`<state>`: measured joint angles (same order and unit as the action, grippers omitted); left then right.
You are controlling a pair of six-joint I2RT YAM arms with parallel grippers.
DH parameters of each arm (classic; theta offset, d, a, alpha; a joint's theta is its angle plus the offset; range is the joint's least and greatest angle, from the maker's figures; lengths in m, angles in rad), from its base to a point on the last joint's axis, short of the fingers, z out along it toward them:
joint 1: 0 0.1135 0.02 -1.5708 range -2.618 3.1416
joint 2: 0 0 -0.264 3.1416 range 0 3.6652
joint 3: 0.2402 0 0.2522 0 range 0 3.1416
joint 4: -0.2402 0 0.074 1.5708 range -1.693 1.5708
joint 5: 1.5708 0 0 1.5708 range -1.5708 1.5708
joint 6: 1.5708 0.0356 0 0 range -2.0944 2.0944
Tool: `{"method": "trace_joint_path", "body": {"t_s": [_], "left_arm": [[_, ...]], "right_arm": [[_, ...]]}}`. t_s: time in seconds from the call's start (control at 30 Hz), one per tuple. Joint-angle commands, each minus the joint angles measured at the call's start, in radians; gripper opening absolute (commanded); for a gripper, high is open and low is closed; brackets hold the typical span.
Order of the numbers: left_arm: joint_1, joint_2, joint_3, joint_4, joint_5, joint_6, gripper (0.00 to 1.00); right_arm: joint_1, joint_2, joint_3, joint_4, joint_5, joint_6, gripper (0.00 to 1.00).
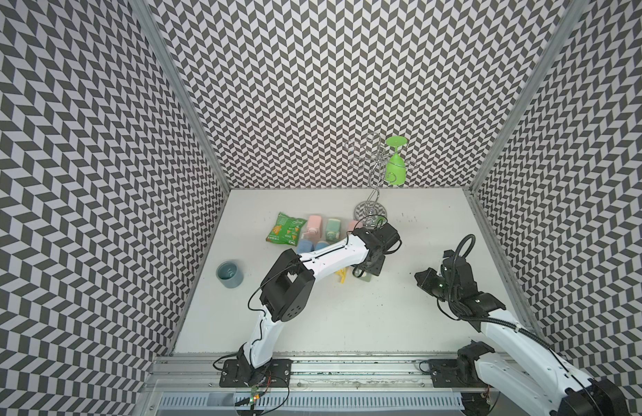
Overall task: Put the tray back into the pencil sharpener
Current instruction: Place the pencil sharpener at the center of the board.
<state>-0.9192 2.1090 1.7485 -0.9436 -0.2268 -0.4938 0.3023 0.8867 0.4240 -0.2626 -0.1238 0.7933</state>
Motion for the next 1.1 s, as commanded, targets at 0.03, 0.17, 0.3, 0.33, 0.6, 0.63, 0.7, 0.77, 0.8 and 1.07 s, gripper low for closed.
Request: {"method": "trace_joint_path", "body": {"t_s": [0.03, 0.17, 0.3, 0.33, 0.6, 0.63, 0.7, 0.77, 0.8, 1.07], "left_arm": [[0.007, 0.025, 0.007, 0.017, -0.053, -0.055, 0.28], [0.011, 0.023, -0.003, 0.035, -0.046, -0.067, 0.46], [0.012, 0.013, -0.018, 0.047, -0.043, -0.074, 0.58], [0.011, 0.007, -0.022, 0.049, -0.045, -0.073, 0.60], [0.010, -0.036, -0.029, 0.063, -0.066, -0.087, 0.80], [0.008, -0.043, -0.029, 0.065, -0.070, -0.089, 0.81], [0.006, -0.055, -0.026, 0.066, -0.077, -0.090, 0.82], [0.000, -0.071, -0.019, 0.064, -0.088, -0.091, 0.82], [-0.002, -0.082, -0.015, 0.059, -0.096, -0.093, 0.82], [-0.037, -0.255, -0.034, 0.075, -0.235, -0.114, 0.81]], "right_arm": [[-0.006, 0.010, 0.033, 0.007, -0.007, -0.009, 0.12], [-0.006, 0.021, 0.041, -0.007, -0.020, -0.014, 0.12], [-0.006, 0.032, 0.046, -0.003, -0.039, -0.025, 0.12], [-0.006, 0.034, 0.047, -0.001, -0.043, -0.027, 0.12], [-0.006, 0.046, 0.050, 0.005, -0.063, -0.037, 0.12], [-0.006, 0.044, 0.050, 0.006, -0.065, -0.037, 0.12], [-0.006, 0.043, 0.051, 0.003, -0.066, -0.038, 0.12], [-0.006, 0.041, 0.051, 0.001, -0.066, -0.040, 0.12], [-0.006, 0.041, 0.052, -0.001, -0.067, -0.041, 0.12], [-0.006, 0.014, 0.067, -0.034, -0.030, -0.045, 0.12]]}}
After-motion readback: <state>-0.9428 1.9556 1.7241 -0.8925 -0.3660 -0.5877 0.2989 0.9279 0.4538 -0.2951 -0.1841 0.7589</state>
